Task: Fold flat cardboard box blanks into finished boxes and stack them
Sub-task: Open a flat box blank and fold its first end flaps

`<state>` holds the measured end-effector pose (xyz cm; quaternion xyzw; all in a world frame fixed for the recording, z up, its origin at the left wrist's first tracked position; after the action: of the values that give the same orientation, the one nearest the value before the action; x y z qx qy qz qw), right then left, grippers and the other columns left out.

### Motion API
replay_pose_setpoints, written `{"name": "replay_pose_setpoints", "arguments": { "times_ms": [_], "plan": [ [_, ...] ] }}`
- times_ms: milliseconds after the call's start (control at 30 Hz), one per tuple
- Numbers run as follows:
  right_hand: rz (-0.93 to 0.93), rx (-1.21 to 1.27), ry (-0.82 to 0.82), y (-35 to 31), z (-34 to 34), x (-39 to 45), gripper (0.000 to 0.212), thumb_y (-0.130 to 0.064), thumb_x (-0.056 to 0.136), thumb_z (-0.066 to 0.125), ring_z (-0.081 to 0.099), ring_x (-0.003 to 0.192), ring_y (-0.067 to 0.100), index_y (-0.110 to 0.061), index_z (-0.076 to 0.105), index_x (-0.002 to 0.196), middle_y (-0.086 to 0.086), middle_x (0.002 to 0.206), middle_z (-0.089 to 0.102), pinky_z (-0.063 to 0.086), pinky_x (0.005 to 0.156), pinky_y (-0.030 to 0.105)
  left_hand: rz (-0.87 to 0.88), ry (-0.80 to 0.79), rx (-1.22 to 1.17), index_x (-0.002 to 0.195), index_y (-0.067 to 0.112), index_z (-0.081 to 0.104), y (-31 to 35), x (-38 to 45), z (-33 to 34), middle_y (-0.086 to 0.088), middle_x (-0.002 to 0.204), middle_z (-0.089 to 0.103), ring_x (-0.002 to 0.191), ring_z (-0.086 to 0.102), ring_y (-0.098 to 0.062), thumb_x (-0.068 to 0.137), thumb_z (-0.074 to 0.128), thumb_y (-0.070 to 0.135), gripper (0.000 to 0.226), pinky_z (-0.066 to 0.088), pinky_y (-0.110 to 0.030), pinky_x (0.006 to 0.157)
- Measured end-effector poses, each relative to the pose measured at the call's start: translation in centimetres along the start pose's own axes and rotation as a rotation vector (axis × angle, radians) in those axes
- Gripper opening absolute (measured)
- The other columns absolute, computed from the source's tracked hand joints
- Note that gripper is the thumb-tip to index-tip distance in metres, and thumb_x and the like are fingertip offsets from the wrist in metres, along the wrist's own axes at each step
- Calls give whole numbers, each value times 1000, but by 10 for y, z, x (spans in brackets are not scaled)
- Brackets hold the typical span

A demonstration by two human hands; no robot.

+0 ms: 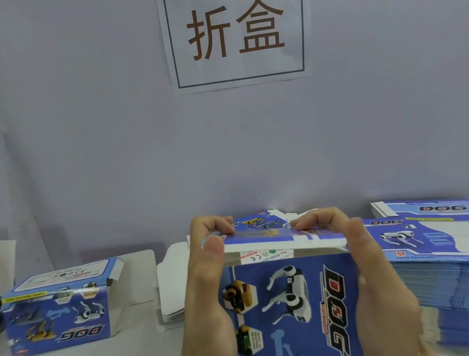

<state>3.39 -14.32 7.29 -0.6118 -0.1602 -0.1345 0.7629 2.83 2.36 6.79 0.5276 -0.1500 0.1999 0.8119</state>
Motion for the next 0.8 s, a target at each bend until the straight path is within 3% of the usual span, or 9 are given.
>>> {"name": "replay_pose_setpoints", "arguments": {
  "times_ms": [67, 133, 200, 333, 400, 500, 667, 800],
  "plan": [
    [-92, 13, 15, -4, 3, -11, 25, -40, 82, 51, 73, 70, 30, -20, 65, 87, 7, 83, 75, 57, 54, 35, 22, -9, 60, 78, 31, 61, 1, -2, 1, 7, 96, 73, 96, 73, -27, 68, 64, 53, 24, 59, -52, 74],
    [-167, -4, 41, -8, 3, -14, 27, -42, 87, 53, 74, 68, 30, -19, 64, 94, 11, 83, 75, 57, 50, 28, 50, -37, 96, 86, 32, 60, 0, -3, 2, 6, 95, 74, 94, 74, -26, 80, 58, 45, 14, 59, -51, 69],
    [-215, -2, 78, -13, 3, -14, 26, -42, 93, 63, 74, 65, 27, -16, 65, 97, 10, 82, 76, 55, 48, 24, 71, -71, 131, 93, 34, 60, 2, -4, 3, 3, 97, 75, 94, 75, -26, 79, 55, 50, 21, 59, -51, 67],
    [-285, -35, 121, -18, 0, -14, 26, -35, 84, 56, 73, 65, 20, -16, 73, 90, 10, 77, 74, 55, 49, 23, 89, -91, 123, 91, 36, 64, 7, -3, 4, 9, 100, 74, 92, 75, -18, 80, 58, 47, 17, 60, -31, 56],
    [-310, -44, 133, -18, -3, -15, 22, -28, 85, 56, 73, 68, 18, -17, 74, 86, 7, 81, 75, 56, 51, 22, 77, -91, 103, 91, 33, 67, 6, -2, 2, 13, 106, 72, 98, 74, -17, 79, 71, 44, 16, 59, -27, 57],
    [-284, -2, 128, -15, -5, -15, 22, -28, 81, 58, 76, 73, 20, -14, 75, 85, 2, 90, 77, 56, 51, 21, 59, -94, 74, 90, 29, 70, 3, 0, -2, 11, 114, 70, 108, 70, -23, 73, 69, 46, 24, 61, -32, 60],
    [-221, 25, 117, -12, -3, -15, 25, -36, 74, 64, 75, 65, 24, -17, 77, 84, 8, 78, 77, 54, 47, 21, 65, -104, 75, 92, 29, 70, 3, -1, -4, -5, 103, 74, 101, 73, -30, 73, 63, 51, 30, 61, -35, 55],
    [-185, 61, 95, -9, -2, -14, 26, -37, 70, 66, 75, 64, 24, -20, 79, 83, 10, 77, 77, 54, 46, 22, 104, -98, 135, 89, 31, 70, 4, 0, -6, -4, 104, 73, 104, 72, -31, 72, 62, 52, 27, 62, -40, 58]
  ]
}}
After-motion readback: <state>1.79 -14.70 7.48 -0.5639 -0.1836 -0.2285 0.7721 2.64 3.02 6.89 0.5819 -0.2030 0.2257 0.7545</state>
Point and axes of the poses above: each hand's wrist, its own x-axis towards the middle knuckle, its own z-axis out of the palm, y = z × x, the point moved 8 cm from there along x, towards the middle knuckle
